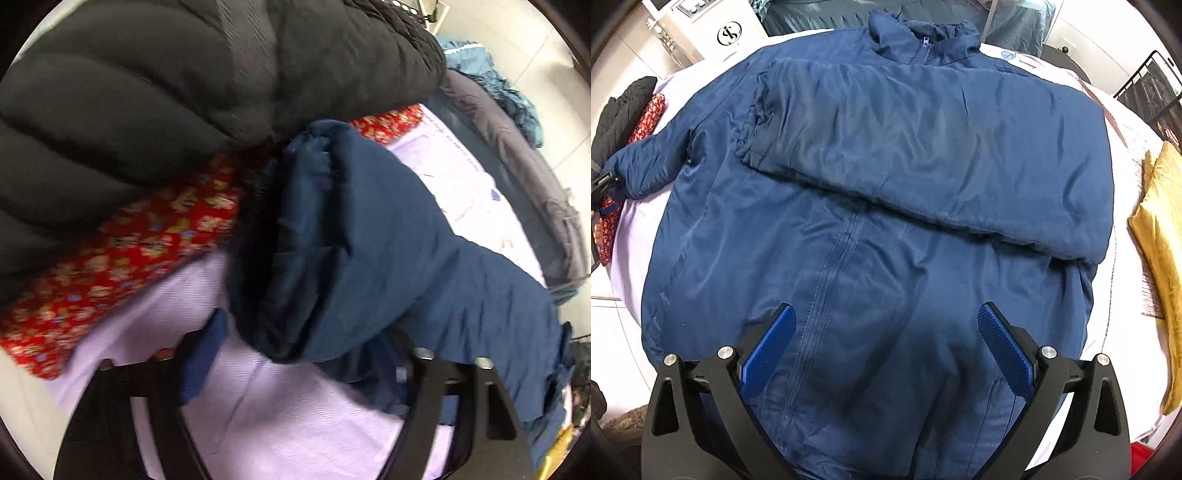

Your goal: Fold large clothes

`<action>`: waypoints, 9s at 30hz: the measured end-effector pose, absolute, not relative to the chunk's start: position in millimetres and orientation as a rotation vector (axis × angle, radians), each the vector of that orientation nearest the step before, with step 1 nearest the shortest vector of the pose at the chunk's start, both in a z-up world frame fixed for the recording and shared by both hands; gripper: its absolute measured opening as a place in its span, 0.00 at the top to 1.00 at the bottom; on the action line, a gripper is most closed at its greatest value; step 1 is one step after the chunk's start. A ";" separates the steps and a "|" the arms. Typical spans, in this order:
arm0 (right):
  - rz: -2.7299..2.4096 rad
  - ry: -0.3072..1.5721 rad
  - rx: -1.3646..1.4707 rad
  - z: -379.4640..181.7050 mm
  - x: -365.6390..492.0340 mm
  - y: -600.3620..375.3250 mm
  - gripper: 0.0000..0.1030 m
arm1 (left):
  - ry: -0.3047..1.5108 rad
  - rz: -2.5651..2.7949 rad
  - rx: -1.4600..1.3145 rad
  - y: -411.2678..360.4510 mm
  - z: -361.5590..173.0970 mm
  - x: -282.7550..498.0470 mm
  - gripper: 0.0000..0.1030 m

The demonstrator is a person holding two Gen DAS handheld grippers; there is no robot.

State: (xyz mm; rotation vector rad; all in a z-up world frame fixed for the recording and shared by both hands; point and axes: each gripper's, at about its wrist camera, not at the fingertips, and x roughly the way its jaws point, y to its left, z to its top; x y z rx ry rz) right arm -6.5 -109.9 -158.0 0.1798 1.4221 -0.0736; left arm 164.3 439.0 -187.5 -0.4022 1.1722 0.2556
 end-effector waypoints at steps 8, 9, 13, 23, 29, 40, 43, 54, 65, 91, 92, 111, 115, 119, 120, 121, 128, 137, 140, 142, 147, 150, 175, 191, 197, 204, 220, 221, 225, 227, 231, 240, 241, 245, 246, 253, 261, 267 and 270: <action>-0.072 1.420 0.199 -157.1 -4.3 -97.7 0.05 | 1.159 0.170 -0.375 434.1 -181.2 164.0 0.74; -0.072 1.420 0.201 -156.9 -4.4 -96.9 0.05 | 1.150 0.157 -0.379 433.2 -175.1 164.3 0.75; -0.082 1.409 0.224 -156.2 -5.0 -98.9 0.05 | 1.096 0.113 -0.344 421.7 -139.8 163.1 0.80; -0.095 1.372 0.316 -158.2 -8.9 -116.9 0.05 | 0.940 -0.181 -0.229 290.0 -31.8 164.0 0.82; -0.111 1.337 0.373 -158.7 -15.2 -133.5 0.05 | 0.930 -0.476 -0.092 127.6 -5.8 143.0 0.82; -0.248 1.298 0.524 -162.4 -58.7 -194.7 0.05 | 1.067 -0.786 0.075 -110.5 -53.2 101.5 0.82; -0.296 1.292 0.569 -166.0 -74.1 -209.9 0.05 | 1.099 -0.793 0.141 -151.6 -70.6 91.3 0.82; -0.364 1.312 0.651 -179.3 -93.5 -236.2 0.05 | 1.242 -0.681 0.434 -207.4 -120.6 67.6 0.79; -0.311 1.339 0.617 -182.7 -66.8 -227.6 0.05 | 0.857 -0.575 0.837 -235.5 -72.1 16.7 0.13; 0.004 1.147 0.268 -131.7 84.9 -169.2 0.27 | 1.207 -0.369 0.248 -16.0 -139.9 135.2 0.24; -0.019 1.171 0.259 -138.9 88.3 -166.6 0.27 | 1.218 -0.379 0.269 -21.2 -146.3 136.8 0.24; -0.132 1.303 0.355 -179.4 74.7 -198.6 0.35 | 1.337 -0.387 0.270 -19.5 -189.7 146.2 0.16; -0.096 1.270 0.411 -158.6 46.6 -202.5 0.27 | 1.330 -0.405 0.116 9.2 -174.6 126.1 0.14; -0.088 1.275 0.415 -153.3 12.4 -207.5 0.27 | 1.346 -0.359 -0.015 56.2 -169.8 105.8 0.14; -0.096 1.281 0.412 -154.0 3.2 -209.4 0.27 | 1.344 -0.337 -0.031 70.0 -168.6 100.7 0.14; -0.109 1.288 0.406 -156.2 -7.5 -210.2 0.27 | 1.339 -0.319 -0.039 82.0 -167.3 95.8 0.14; -0.151 1.349 0.339 -164.7 -65.1 -220.1 0.27 | 1.354 -0.217 -0.015 152.3 -168.7 50.6 0.15; -0.186 1.457 0.382 -185.7 -138.0 -233.2 0.27 | 1.462 -0.206 -0.130 210.4 -187.1 -25.1 0.15; -0.187 1.491 0.436 -193.6 -159.6 -239.0 0.27 | 1.491 -0.180 -0.168 220.1 -195.7 -37.2 0.15; -0.182 1.507 0.463 -197.0 -171.0 -241.0 0.27 | 1.496 -0.186 -0.201 223.6 -199.4 -41.2 0.15; -0.055 1.576 0.600 -211.6 -198.3 -234.0 0.27 | 1.520 -0.274 -0.261 221.4 -207.6 -55.4 0.15; -0.012 1.614 0.651 -222.2 -214.4 -224.5 0.27 | 1.548 -0.331 -0.258 215.1 -213.7 -68.1 0.16; 0.156 1.627 0.611 -217.6 -203.7 -203.1 0.82 | 1.553 -0.489 -0.174 202.9 -200.8 -93.6 0.75; 0.190 1.315 0.625 -136.3 -116.1 -226.6 0.86 | 1.275 -0.601 -0.242 146.5 -110.2 14.9 0.77; 0.162 1.201 0.620 -103.8 -47.2 -266.6 0.86 | 1.186 -0.574 -0.184 115.6 -83.8 93.1 0.77; 0.057 1.075 0.670 -79.6 9.5 -324.3 0.86 | 1.117 -0.518 -0.105 75.1 -67.2 164.9 0.77; -0.129 1.068 0.911 -128.9 94.6 -389.6 0.86 | 1.246 -0.429 -0.195 32.4 -106.1 273.3 0.69; -0.139 1.075 0.937 -136.4 97.0 -392.7 0.86 | 1.254 -0.438 -0.282 41.9 -108.4 277.5 0.67; -0.179 1.078 1.086 -165.1 96.7 -409.3 0.86 | 1.217 -0.421 -0.529 86.9 -101.6 289.3 0.51; -0.196 1.087 1.118 -175.4 96.9 -414.4 0.86 | 1.151 -0.349 -0.538 115.6 -85.7 293.4 0.37; -0.208 1.117 1.113 -188.1 105.4 -415.3 0.85 | 1.139 -0.298 -0.469 145.4 -73.4 289.3 0.35; -0.195 0.920 1.571 -199.7 74.3 -428.9 0.43 | 1.192 -0.278 -0.225 120.5 -109.3 201.7 0.34; -0.191 0.895 1.588 -194.9 70.6 -429.9 0.38 | 1.194 -0.277 -0.226 118.6 -113.8 190.9 0.34; -0.193 0.911 1.350 -142.6 71.0 -432.7 0.37 | 1.200 -0.219 -0.270 117.4 -130.2 154.6 0.34; -0.163 0.940 1.171 -120.5 80.8 -423.3 0.37 | 1.195 -0.204 -0.256 116.8 -132.0 148.4 0.34; 0.271 1.074 0.311 -46.6 142.2 -254.5 0.37 | 1.200 -0.230 -0.108 85.6 -132.9 112.9 0.34; 0.544 1.098 -0.079 -69.0 173.5 -109.1 0.40 | 1.175 -0.272 -0.044 74.1 -117.0 85.1 0.32; 0.359 1.112 -0.312 -104.4 203.2 -93.0 0.82 | 1.210 -0.215 -0.041 95.8 -127.4 65.0 0.31; 0.266 1.118 -0.207 -105.5 229.5 -113.0 0.84 | 1.235 -0.198 -0.052 103.4 -134.2 59.7 0.31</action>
